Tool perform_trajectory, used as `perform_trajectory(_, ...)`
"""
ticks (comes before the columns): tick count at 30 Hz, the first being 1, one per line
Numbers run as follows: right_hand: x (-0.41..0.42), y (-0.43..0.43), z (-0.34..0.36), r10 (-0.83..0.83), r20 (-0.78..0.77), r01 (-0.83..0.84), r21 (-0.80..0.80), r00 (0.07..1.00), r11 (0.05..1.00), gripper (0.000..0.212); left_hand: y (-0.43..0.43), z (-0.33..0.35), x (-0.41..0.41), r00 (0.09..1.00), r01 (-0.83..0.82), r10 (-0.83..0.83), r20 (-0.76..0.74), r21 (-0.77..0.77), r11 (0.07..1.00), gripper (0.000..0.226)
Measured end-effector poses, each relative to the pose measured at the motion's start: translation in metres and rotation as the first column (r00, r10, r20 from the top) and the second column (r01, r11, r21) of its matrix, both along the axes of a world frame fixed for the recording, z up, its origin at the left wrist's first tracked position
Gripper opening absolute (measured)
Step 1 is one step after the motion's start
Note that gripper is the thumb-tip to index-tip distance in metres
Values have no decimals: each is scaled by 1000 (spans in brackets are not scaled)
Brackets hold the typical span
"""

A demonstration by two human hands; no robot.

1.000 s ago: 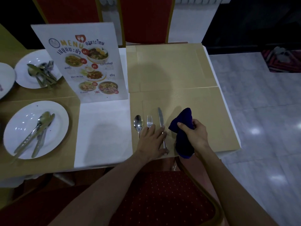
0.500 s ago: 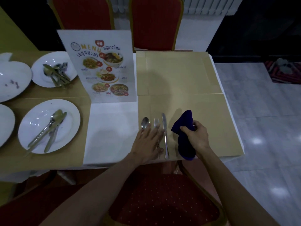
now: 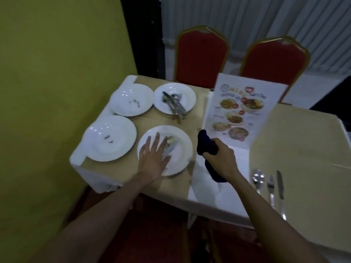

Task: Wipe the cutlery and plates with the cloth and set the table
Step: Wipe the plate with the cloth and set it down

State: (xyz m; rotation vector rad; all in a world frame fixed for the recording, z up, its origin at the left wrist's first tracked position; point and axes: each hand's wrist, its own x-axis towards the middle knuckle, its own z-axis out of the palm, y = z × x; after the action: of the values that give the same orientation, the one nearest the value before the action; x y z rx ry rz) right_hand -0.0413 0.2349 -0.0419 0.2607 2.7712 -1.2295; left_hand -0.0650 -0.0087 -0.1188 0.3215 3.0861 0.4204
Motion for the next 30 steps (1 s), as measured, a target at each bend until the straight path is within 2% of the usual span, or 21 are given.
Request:
perform_trajectory(4, -23, -92, 2, 37, 0, -37, -36, 999, 999, 27, -109, -6, -19, 963, -223, 228, 145, -46, 974, 73)
perform_trajectory(6, -28, -123, 2, 36, 0, -36, -46, 999, 998, 24, -141, -8, -25, 903, -384, 373, 211, 10, 923, 75)
perform_trajectory(7, -31, -140, 1, 39, 3, -39, -41, 999, 998, 23, -157, -6, -30, 833, -518, 485, 265, 66, 853, 76)
perform_trajectory(8, -32, -151, 0, 37, 9, -37, -35, 999, 999, 24, -167, -3, -35, 720, -672, 611, 329, 114, 731, 75)
perform_trajectory(10, -33, -167, 0, 34, 33, -33, -22, 999, 999, 30, -180, 2, -46, 424, -897, 756, 499, 118, 426, 69)
perform_trajectory(11, -35, -175, -1, 32, 44, -31, -9, 999, 999, 32, -188, 2, -52, 307, -946, 740, 598, 108, 305, 65)
perform_trajectory(12, -36, -179, -2, 31, 52, -31, 4, 998, 999, 35, -192, 0, -55, 242, -969, 695, 677, 128, 212, 63)
perform_trajectory(13, -37, -183, -2, 35, 58, -36, 16, 998, 999, 37, -195, -4, -55, 226, -974, 643, 732, 171, 148, 62)
perform_trajectory(15, -39, -189, -3, 43, 72, -46, 38, 996, 998, 41, -203, -13, -55, 269, -960, 560, 784, 267, 88, 59)
perform_trajectory(17, -45, -196, -2, 53, 89, -59, 61, 995, 996, 45, -210, -16, -54, 375, -915, 391, 841, 403, 9, 54)
perform_trajectory(20, -57, -211, 5, 78, 75, -84, 83, 994, 993, 52, -215, 3, -52, 536, -805, 44, 843, 526, -276, 49)
perform_trajectory(22, -64, -226, 13, 122, 31, -125, 93, 992, 988, 54, -218, 20, -45, 590, -760, -48, 806, 535, -370, 47)
perform_trajectory(24, -69, -245, 20, 214, -29, -208, 148, 976, 967, 52, -226, 33, -32, 612, -741, -101, 785, 523, -421, 47)
perform_trajectory(26, -72, -264, 27, 345, -61, -316, 275, 937, 908, 49, -233, 44, -19, 626, -737, -173, 760, 505, -450, 45)
perform_trajectory(30, -56, -296, 26, 651, -15, -546, 528, 759, 650, 57, -238, 76, -8, 695, -714, -307, 650, 578, -396, 47)
